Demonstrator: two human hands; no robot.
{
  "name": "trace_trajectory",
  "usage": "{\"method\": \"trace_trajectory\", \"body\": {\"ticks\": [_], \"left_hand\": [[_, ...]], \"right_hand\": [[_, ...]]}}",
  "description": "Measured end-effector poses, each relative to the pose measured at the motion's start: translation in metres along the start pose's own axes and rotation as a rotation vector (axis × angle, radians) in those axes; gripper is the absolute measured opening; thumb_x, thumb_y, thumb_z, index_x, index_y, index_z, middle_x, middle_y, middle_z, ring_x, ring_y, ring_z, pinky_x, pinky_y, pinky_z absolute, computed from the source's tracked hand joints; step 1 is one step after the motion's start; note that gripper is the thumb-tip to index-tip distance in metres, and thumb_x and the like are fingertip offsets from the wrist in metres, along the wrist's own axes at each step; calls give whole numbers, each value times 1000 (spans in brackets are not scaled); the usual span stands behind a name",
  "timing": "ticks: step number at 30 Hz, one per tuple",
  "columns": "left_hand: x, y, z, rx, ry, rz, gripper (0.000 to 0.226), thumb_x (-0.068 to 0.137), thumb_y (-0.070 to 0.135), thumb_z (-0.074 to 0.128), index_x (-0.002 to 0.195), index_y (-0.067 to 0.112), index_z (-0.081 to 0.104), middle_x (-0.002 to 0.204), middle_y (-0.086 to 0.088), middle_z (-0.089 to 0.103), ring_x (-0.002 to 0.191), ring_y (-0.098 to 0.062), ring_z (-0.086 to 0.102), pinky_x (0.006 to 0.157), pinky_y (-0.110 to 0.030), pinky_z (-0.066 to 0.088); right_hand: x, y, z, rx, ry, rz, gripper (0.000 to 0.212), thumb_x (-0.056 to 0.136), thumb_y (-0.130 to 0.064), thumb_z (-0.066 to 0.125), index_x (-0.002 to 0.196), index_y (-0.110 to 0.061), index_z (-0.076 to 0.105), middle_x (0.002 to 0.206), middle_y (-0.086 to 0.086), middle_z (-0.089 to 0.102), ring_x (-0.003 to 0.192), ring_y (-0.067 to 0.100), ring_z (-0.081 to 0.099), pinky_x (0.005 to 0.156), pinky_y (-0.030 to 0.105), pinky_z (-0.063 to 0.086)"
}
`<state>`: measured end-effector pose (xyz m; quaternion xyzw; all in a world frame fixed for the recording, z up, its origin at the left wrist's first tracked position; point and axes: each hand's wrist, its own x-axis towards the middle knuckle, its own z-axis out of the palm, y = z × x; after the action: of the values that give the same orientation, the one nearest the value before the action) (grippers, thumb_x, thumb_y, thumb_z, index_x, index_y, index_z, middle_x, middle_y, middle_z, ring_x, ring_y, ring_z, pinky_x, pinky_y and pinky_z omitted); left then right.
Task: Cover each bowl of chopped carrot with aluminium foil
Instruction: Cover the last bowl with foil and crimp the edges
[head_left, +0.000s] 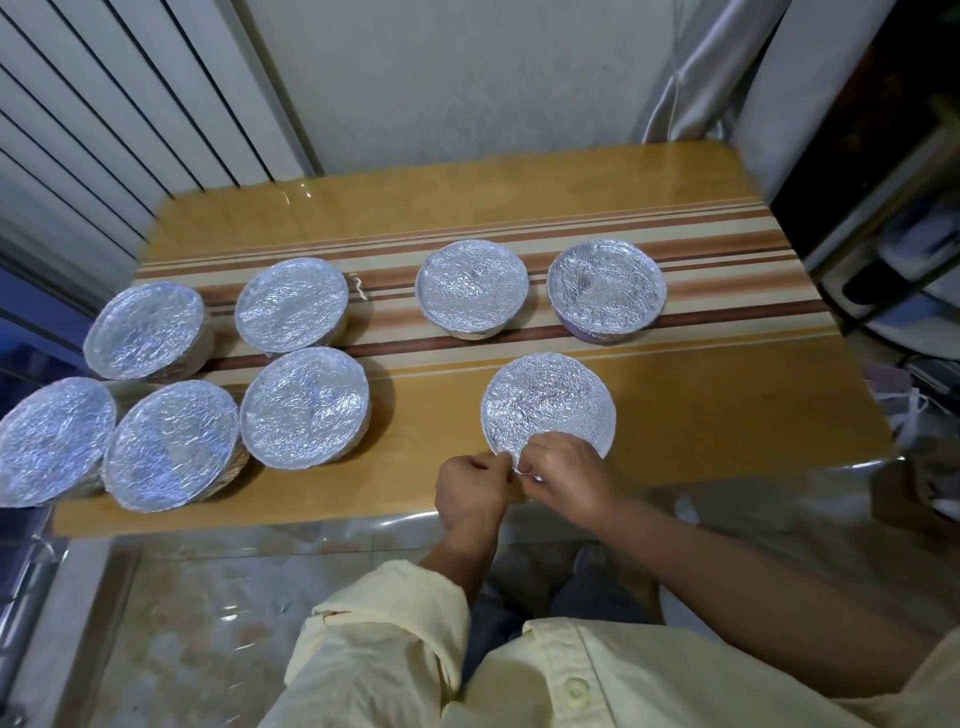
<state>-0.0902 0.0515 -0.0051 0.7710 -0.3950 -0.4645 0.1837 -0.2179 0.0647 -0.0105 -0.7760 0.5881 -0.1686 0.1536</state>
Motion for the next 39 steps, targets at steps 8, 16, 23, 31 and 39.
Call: {"method": "trace_trajectory", "body": {"ticks": [8, 16, 23, 31, 39], "left_hand": [[0, 5, 1, -28, -16, -8, 34, 65, 43, 65, 63, 9, 73, 71, -13, 72, 67, -31, 66, 71, -34, 56], [4, 13, 2, 18, 27, -22, 19, 77, 26, 70, 72, 9, 77, 75, -11, 74, 78, -30, 70, 68, -28, 50], [13, 18, -8, 48, 5, 9, 27, 67, 36, 67, 65, 11, 75, 70, -11, 72, 75, -30, 70, 64, -26, 46], [4, 5, 1, -5, 35, -4, 40, 69, 55, 69, 76, 17, 78, 77, -2, 75, 79, -23, 70, 71, -27, 50], [5, 6, 8, -73, 9, -40, 21, 67, 32, 71, 60, 12, 72, 63, -6, 72, 71, -29, 72, 72, -37, 60]], "right_hand": [[1, 0, 0, 25, 22, -6, 25, 52, 1, 80, 58, -12, 59, 57, 2, 54, 51, 23, 55, 45, 25, 39], [1, 2, 0, 76, 27, -25, 24, 56, 0, 82, 64, -12, 63, 61, 2, 57, 56, 23, 58, 50, 25, 42], [-7, 12, -5, 54, 14, -44, 25, 57, -12, 87, 67, -11, 64, 64, 2, 58, 60, 24, 59, 55, 29, 48], [0, 7, -4, 22, 4, -69, 25, 54, -2, 80, 57, -11, 57, 57, 1, 53, 54, 23, 55, 49, 23, 37], [-1, 8, -4, 27, 18, -92, 25, 59, 0, 77, 56, -12, 55, 58, 0, 50, 55, 20, 51, 50, 23, 33]]}}
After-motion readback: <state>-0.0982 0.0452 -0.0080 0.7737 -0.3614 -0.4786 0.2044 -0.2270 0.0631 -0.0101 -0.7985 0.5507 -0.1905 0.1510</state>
